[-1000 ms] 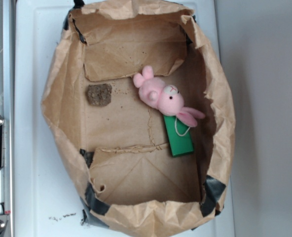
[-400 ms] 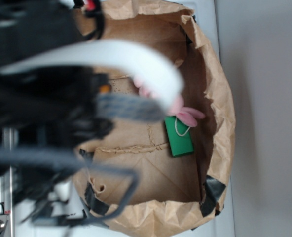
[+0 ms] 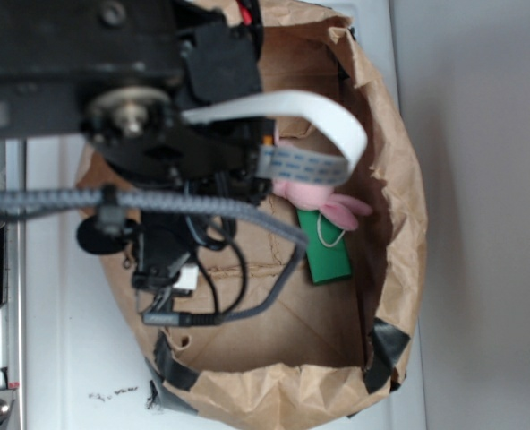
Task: Grab the rock.
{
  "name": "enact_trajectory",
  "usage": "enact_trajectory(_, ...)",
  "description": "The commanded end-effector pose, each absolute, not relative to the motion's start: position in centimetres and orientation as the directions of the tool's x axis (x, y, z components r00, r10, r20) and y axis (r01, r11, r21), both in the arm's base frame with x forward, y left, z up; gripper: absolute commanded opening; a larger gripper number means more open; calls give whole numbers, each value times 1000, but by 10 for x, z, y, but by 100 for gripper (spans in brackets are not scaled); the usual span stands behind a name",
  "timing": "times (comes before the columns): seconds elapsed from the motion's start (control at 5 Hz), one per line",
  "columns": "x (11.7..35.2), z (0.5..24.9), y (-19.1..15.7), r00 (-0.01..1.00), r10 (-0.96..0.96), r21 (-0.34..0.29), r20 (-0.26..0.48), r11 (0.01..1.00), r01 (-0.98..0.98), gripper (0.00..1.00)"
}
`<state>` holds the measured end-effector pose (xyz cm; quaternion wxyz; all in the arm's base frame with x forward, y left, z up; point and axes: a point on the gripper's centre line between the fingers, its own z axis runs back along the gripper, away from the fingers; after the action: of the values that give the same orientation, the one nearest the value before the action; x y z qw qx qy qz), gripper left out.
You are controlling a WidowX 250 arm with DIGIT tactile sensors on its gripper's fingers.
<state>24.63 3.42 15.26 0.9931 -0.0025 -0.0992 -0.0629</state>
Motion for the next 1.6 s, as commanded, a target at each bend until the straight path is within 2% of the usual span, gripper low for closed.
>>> enact_trajectory(0.0, 259, 122, 62, 993, -44, 28, 106, 999, 42, 100)
enact_trajectory(0.2, 259, 120, 63, 997, -18, 47, 79, 999, 14, 100)
enact_trajectory(0.8, 259, 120, 63, 997, -18, 47, 79, 999, 14, 100)
enact_trajectory(1.0, 258, 86, 65, 994, -38, 69, 99, 997, 31, 100)
enact_trajectory(1.2, 258, 69, 75, 995, -49, 46, 88, 998, 45, 100)
enact_trajectory(1.4, 263, 66, 81, 996, -42, 48, 74, 998, 38, 100)
